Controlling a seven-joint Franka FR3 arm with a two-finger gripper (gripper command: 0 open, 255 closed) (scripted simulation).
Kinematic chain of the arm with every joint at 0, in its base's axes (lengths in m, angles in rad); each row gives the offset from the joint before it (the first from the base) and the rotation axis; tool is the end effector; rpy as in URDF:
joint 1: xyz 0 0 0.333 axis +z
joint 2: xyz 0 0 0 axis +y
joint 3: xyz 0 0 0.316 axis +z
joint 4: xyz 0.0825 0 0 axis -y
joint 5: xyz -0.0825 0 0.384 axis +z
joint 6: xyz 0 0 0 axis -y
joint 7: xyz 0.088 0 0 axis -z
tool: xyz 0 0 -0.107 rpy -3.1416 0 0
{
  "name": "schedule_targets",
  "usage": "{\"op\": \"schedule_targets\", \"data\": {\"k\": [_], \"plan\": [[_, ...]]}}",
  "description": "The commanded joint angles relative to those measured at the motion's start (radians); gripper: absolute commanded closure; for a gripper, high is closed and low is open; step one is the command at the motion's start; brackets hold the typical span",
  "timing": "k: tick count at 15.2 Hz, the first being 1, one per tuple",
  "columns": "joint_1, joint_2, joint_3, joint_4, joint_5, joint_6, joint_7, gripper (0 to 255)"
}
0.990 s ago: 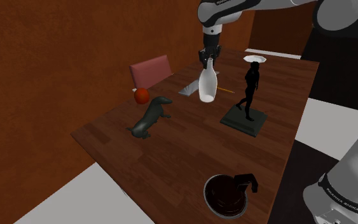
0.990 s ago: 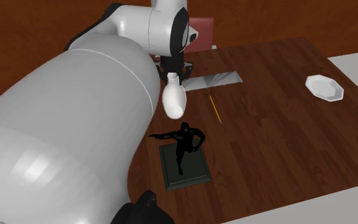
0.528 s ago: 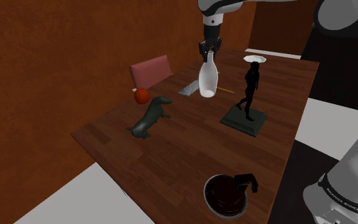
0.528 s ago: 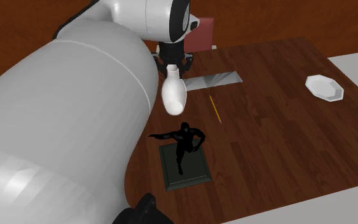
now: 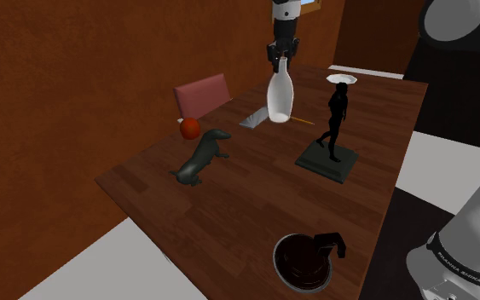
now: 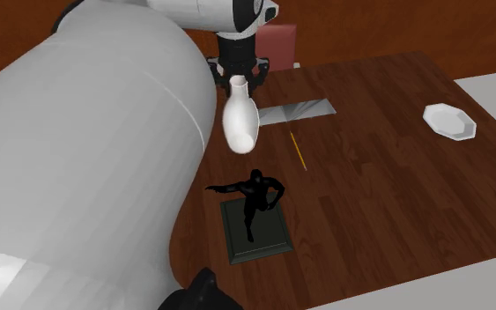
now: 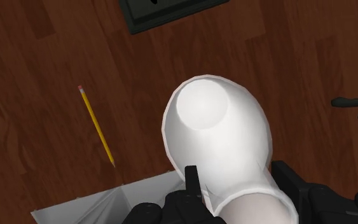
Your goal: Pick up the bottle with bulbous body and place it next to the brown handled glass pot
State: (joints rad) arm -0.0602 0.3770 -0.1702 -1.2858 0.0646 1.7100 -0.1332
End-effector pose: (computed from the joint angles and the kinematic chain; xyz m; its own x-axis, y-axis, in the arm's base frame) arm 0.6630 -0.1277 0.5433 0.9945 -0.0907 0.0521 -0.0911 -0.9958 0.0050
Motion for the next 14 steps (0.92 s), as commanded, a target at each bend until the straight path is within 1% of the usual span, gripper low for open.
{"op": "schedule_targets", "data": {"k": [1,8,14], "plan": [[-0.003,0.01,0.0,0.046,0.001,-0.036,0.0,255],[-0.013,0.049,0.0,0.201,0.008,-0.152,0.001,255],[-0.029,0.112,0.001,0.387,0.018,-0.274,0.001,255]]}}
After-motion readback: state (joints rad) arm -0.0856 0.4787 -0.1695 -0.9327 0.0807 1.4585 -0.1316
